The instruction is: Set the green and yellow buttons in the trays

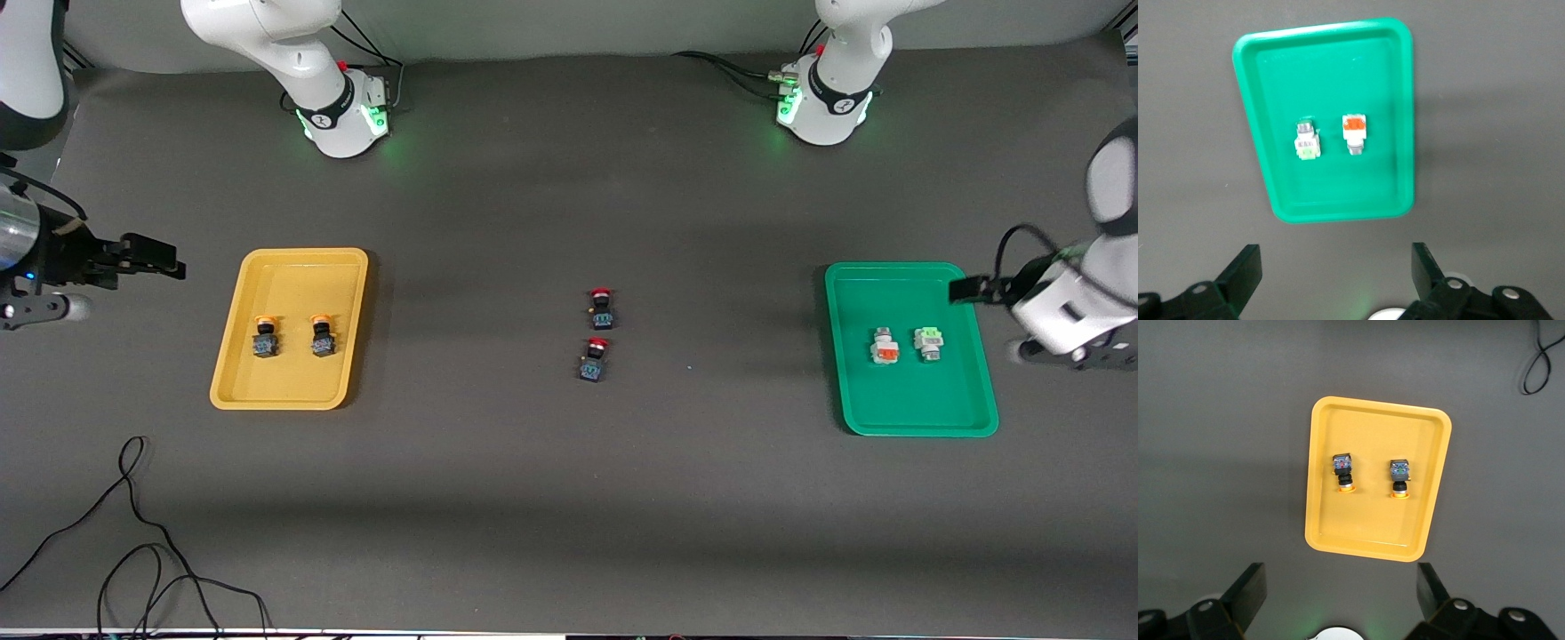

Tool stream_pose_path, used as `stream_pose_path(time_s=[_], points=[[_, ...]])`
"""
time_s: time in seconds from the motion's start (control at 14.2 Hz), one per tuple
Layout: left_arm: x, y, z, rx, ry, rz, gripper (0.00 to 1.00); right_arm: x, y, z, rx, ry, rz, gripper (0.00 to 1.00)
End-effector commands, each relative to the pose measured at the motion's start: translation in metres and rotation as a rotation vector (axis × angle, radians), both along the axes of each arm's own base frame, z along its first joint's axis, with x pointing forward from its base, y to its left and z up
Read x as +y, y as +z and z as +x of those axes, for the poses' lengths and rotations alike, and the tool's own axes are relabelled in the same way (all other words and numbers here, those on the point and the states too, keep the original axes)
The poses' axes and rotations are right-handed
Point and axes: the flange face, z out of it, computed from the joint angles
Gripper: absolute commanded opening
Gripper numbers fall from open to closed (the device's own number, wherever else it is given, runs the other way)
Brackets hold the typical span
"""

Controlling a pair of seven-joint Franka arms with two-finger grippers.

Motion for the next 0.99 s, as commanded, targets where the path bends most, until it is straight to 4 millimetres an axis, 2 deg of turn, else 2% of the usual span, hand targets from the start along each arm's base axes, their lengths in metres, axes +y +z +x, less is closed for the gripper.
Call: stream_pose_path(time_s=[0.0,0.21,0.35,0.49,0.85,0.92], points=[[-0.013,0.053,0.001,0.005,0.000,-0.006,1.00,-0.003,0.008,-0.016,-0.040,-0.024,-0.024,1.00],[-0.019,0.069,0.001,-0.013,-0.026,-0.015,1.00,-0.007,0.015,-0.013,-0.062,-0.019,-0.056,1.00],[-0.030,0.071,-0.003,0.003,-0.031,-0.014,1.00,-0.006,0.020,-0.006,-0.076,-0.016,-0.062,1.00],[-0.032,0.071,-0.003,0.003,-0.034,-0.016,1.00,-0.006,0.019,0.002,-0.079,-0.017,-0.065,1.00],[-0.032,0.071,-0.005,0.011,-0.040,-0.017,1.00,-0.004,0.020,0.003,-0.080,-0.009,-0.084,1.00],[-0.043,0.075,-0.008,0.004,-0.054,-0.012,1.00,-0.004,0.020,0.003,-0.080,-0.009,-0.082,1.00]])
